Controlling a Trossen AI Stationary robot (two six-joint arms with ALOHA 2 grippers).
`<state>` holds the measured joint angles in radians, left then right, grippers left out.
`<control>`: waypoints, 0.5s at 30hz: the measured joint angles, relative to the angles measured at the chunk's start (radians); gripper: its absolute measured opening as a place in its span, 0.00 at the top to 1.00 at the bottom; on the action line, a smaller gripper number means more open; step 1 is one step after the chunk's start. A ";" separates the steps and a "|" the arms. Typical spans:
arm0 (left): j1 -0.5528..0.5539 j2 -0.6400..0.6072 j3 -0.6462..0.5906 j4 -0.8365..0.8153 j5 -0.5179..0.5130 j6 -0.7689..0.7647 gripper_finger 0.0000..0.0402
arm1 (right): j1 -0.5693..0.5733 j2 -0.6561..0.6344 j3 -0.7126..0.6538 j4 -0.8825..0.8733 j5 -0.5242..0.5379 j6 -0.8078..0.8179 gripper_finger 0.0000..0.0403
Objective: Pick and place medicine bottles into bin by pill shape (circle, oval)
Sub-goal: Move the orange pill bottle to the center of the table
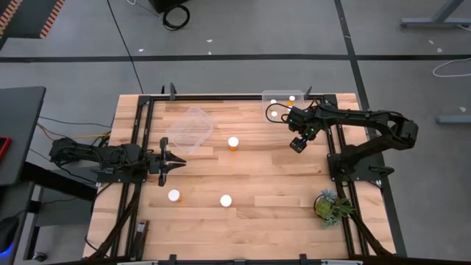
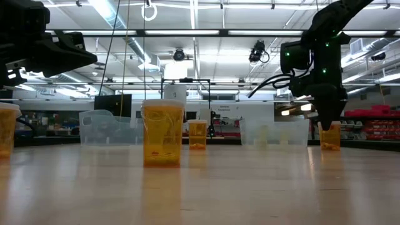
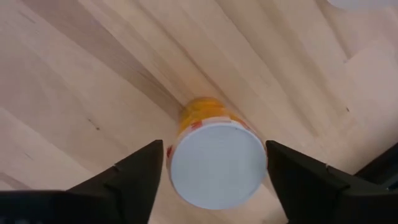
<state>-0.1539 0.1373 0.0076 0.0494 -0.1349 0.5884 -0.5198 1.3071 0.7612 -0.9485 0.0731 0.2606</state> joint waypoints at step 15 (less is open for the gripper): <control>0.000 0.000 0.000 0.000 0.000 0.000 0.85 | 0.072 0.000 0.099 -0.002 -0.029 0.046 0.41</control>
<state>-0.1535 0.1375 0.0076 0.0492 -0.1349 0.5882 -0.4473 1.3075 0.8603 -0.9501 0.0437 0.3069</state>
